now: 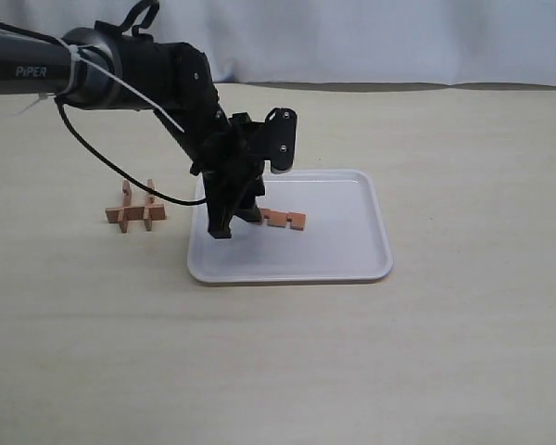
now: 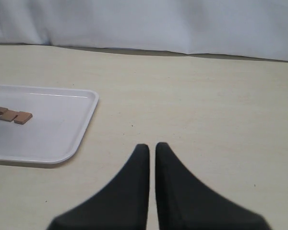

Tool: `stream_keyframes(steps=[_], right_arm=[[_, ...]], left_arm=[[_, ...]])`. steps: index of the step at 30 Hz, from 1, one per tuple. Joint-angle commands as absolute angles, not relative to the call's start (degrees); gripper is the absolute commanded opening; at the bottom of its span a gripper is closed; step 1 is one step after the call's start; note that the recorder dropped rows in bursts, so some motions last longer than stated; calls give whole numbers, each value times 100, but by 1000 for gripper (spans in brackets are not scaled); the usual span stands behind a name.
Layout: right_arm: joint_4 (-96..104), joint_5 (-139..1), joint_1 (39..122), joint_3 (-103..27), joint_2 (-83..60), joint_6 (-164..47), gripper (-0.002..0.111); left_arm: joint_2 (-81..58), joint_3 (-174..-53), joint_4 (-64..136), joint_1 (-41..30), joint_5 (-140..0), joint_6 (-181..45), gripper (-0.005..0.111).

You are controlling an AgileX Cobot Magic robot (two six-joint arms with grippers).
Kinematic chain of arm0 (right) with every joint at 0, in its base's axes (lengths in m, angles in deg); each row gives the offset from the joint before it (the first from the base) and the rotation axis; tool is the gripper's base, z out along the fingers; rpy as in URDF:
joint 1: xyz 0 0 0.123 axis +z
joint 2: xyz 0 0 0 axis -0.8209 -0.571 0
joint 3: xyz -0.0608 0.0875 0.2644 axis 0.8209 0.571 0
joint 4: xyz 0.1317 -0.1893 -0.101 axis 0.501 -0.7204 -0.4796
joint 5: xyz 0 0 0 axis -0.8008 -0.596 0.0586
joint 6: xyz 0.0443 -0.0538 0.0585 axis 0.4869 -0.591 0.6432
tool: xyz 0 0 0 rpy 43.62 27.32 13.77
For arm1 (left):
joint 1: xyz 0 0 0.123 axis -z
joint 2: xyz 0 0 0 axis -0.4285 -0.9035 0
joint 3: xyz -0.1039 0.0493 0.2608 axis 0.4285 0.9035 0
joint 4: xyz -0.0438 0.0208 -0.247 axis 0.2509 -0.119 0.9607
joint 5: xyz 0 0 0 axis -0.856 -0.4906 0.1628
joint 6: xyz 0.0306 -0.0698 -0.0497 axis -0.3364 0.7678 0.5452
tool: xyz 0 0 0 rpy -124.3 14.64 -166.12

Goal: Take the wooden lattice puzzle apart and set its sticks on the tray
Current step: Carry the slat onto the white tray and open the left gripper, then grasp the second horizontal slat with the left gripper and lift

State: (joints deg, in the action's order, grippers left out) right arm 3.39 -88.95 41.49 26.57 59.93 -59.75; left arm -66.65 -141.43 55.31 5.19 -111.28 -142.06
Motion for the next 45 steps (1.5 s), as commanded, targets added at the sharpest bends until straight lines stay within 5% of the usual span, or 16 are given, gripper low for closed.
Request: stream_keyframes(steps=[1,10,19,25,30,45], right_arm=[[334,-8842,4127,2660,6026,-5971,4],[334,-8842,4127,2660,6026,-5971,4],[334,-8842,4127,2660,6026,-5971,4],[334,-8842,4127,2660,6026,-5971,4],[334,-8842,4127,2660,6026,-5971,4],[334,-8842,4127,2660,6026,-5971,4]], left_arm=[[-6638,-14138,5517,522,-11253,-13916,40],[-6003,-14138,4214,99,-12206,-13423,8],[-6000,-14138,4253,-1159,-12958,-13233,7],[-6000,-14049,4253,-1548,-12899,-12725,17],[-6000,-13385,3961,-1535,-12276,-12692,46],[-6265,-12943,4392,-1535,-11247,-12732,47]])
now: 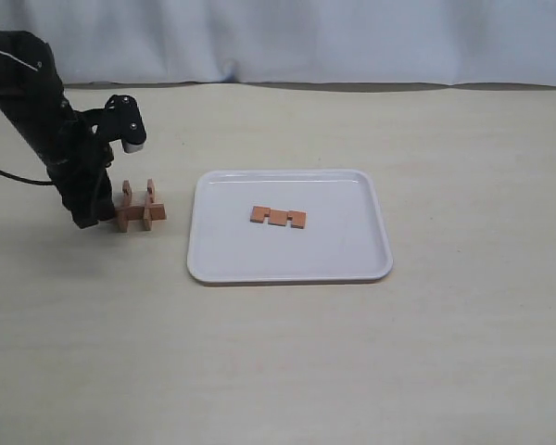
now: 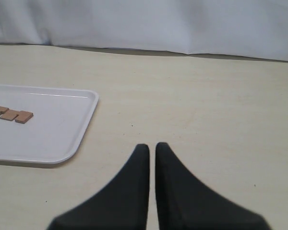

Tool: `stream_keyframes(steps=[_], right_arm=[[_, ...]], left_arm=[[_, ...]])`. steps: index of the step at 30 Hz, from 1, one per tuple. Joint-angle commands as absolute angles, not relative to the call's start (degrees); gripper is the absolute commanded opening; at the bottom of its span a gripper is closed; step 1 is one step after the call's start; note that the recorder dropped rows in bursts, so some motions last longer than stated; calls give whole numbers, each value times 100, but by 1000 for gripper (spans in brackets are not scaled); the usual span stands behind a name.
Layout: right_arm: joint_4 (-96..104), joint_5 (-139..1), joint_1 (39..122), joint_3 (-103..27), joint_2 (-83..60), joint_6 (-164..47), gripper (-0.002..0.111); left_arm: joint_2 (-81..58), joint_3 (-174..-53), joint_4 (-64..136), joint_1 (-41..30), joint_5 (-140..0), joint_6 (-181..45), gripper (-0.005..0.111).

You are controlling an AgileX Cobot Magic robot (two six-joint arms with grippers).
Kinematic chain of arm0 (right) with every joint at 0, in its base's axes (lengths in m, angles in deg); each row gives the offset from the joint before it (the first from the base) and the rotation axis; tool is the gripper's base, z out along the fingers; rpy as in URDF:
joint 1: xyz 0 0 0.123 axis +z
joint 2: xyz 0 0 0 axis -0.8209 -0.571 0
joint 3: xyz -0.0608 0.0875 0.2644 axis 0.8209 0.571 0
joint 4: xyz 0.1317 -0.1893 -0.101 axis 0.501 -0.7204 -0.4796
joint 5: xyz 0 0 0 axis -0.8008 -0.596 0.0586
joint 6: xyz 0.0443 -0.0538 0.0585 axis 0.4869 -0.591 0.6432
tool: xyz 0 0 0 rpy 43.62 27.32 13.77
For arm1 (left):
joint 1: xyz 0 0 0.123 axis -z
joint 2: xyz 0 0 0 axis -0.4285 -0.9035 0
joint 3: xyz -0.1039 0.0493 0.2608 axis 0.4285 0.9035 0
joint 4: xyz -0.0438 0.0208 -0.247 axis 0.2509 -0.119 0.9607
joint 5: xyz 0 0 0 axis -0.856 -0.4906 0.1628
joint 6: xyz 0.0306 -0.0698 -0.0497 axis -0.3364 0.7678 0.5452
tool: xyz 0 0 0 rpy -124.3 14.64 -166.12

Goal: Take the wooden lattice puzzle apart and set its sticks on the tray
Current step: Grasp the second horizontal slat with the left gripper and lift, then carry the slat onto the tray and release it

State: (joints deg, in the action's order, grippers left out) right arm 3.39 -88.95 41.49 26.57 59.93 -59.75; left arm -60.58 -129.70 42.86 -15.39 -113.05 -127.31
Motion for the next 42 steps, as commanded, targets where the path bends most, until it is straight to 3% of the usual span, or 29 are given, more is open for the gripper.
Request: stream_keyframes(steps=[1,10,19,42], right_arm=[[334,-8842,4127,2660,6026,-5971,4],[334,-8842,4127,2660,6026,-5971,4],[334,-8842,4127,2660,6026,-5971,4],[334,-8842,4127,2660,6026,-5971,4]], left_arm=[[-6318,-12943,4362,-1535,-11247,-12732,47],[-6392,-12943,4258,-1535,-11077,-12899,45],[-6392,-12943,4081,-1535,-11399,-13278,0],[-5484,-12943,4527,-1535,-11330,-13332,0]])
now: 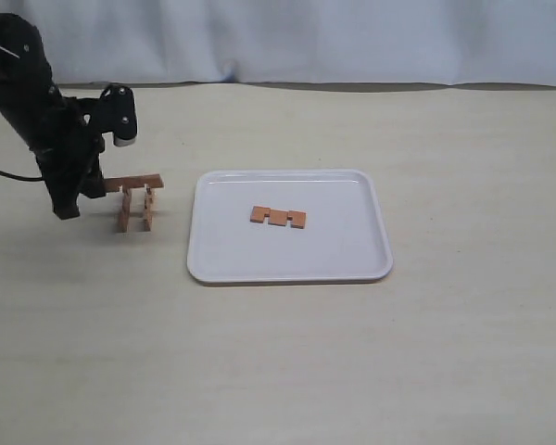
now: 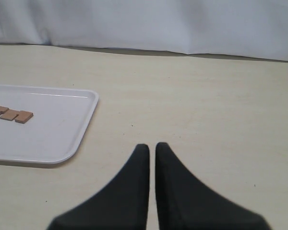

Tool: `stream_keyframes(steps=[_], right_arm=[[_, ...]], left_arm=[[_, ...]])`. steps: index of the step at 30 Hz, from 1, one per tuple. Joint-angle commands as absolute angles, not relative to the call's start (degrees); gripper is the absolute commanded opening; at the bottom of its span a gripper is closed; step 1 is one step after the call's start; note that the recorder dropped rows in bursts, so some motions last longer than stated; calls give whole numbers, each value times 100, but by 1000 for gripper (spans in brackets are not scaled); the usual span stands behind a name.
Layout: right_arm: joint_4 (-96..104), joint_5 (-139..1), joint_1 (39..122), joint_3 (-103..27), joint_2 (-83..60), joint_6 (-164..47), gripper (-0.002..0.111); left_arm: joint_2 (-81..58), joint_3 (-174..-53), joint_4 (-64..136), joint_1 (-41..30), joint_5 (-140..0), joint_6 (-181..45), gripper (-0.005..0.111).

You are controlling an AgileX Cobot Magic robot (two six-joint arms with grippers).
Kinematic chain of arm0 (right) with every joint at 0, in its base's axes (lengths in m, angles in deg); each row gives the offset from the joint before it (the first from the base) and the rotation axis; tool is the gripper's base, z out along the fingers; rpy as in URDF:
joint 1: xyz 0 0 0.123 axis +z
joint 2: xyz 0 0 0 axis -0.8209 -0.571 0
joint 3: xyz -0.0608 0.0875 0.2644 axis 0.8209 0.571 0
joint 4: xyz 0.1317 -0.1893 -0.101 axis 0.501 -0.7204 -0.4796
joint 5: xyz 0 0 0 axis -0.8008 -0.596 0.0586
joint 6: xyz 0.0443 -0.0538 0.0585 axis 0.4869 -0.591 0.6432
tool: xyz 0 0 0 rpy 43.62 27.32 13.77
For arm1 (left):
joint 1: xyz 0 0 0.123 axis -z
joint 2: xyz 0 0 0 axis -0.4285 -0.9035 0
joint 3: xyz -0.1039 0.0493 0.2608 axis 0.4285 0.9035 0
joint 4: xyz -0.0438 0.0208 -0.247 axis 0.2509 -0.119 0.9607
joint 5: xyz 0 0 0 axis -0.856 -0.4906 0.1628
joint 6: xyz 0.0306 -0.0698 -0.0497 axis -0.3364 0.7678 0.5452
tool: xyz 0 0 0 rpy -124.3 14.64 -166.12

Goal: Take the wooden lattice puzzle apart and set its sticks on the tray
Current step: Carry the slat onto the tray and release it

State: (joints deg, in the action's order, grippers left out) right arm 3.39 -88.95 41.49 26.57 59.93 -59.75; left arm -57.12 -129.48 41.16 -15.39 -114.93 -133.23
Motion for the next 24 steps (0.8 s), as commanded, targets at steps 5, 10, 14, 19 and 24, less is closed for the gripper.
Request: stream_keyframes(steps=[5,10,14,19,24], right_arm=[[334,-8842,4127,2660,6026,-5971,4],[334,-8842,4127,2660,6026,-5971,4],[334,-8842,4127,2660,6026,-5971,4],[334,-8842,4127,2660,6026,-5971,4],[334,-8842,4127,2660,6026,-5971,4]], left_arm=[[-5484,-12943,6146,-1151,-11152,-14495,0],[-5676,-12943,6553,182,-10110,-14748,0],[-6090,-12943,6507,666,-9360,-14748,0],[-6285,-12943,6502,774,-8996,-14748,6],[-6274,-12943,6502,774,-8947,-14729,29]])
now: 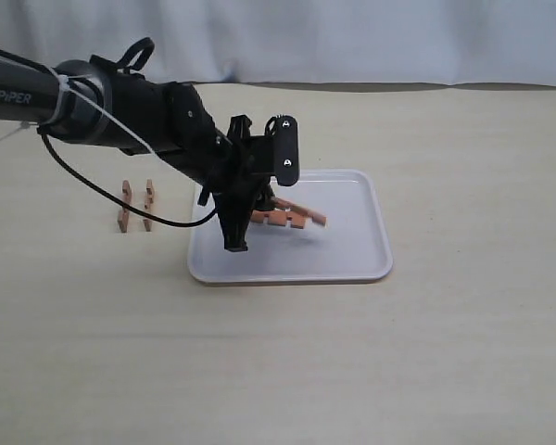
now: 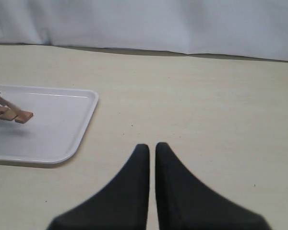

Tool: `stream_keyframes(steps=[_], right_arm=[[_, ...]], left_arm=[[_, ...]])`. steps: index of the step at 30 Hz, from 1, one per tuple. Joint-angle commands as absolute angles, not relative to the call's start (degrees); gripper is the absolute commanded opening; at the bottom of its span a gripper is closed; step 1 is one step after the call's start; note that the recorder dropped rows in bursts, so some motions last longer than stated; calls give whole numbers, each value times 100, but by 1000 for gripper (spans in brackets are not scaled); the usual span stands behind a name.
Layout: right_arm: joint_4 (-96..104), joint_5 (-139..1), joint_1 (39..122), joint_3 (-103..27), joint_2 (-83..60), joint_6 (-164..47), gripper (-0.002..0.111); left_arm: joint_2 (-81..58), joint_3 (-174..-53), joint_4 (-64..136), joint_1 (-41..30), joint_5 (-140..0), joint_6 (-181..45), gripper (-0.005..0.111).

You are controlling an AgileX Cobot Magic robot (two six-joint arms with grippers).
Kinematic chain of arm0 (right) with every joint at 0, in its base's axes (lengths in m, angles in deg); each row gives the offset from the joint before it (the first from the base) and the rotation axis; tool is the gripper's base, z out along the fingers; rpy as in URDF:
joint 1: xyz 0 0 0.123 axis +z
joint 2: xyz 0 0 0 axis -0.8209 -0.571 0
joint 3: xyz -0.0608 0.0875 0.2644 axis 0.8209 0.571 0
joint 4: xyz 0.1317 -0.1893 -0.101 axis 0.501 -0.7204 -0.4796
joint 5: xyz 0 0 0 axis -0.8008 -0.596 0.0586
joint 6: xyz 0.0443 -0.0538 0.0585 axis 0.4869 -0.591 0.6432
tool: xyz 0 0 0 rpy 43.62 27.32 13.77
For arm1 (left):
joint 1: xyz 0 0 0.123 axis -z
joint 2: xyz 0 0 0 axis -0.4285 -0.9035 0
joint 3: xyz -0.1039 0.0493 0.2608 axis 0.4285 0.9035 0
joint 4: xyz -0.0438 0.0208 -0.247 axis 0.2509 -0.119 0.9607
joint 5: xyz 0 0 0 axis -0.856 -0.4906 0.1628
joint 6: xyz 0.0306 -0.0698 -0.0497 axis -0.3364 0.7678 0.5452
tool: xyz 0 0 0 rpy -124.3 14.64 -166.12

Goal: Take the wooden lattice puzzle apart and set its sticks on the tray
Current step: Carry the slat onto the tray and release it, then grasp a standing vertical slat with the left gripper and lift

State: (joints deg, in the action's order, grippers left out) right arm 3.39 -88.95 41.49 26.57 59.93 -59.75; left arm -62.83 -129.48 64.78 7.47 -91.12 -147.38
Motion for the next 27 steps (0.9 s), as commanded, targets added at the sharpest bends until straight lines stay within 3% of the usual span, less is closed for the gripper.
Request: stream_keyframes(steps=[1,4,9,11,18,27], right_arm=[[334,-8842,4127,2660,6026,-5971,4],[334,-8842,4127,2660,6026,-5971,4],[334,-8842,4127,2660,6026,-5971,4],[334,-8842,4127,2660,6026,-5971,4],[334,-8842,4127,2660,6026,-5971,4],[334,-8842,4127,2660,6026,-5971,4]], left_arm=[[-6274,-12943,6502,774,-8877,-14729,32],[-6164,-12943,6502,764,-8901,-14295,37],[-5639,-12943,6502,391,-8772,-12911,26],[-5408,-12943,6502,16,-8708,-12018,21],[-5345,-12943,6502,-1386,-9374,-9391,22],[-5919,-12943,6135,-1862,-10051,-8970,22]])
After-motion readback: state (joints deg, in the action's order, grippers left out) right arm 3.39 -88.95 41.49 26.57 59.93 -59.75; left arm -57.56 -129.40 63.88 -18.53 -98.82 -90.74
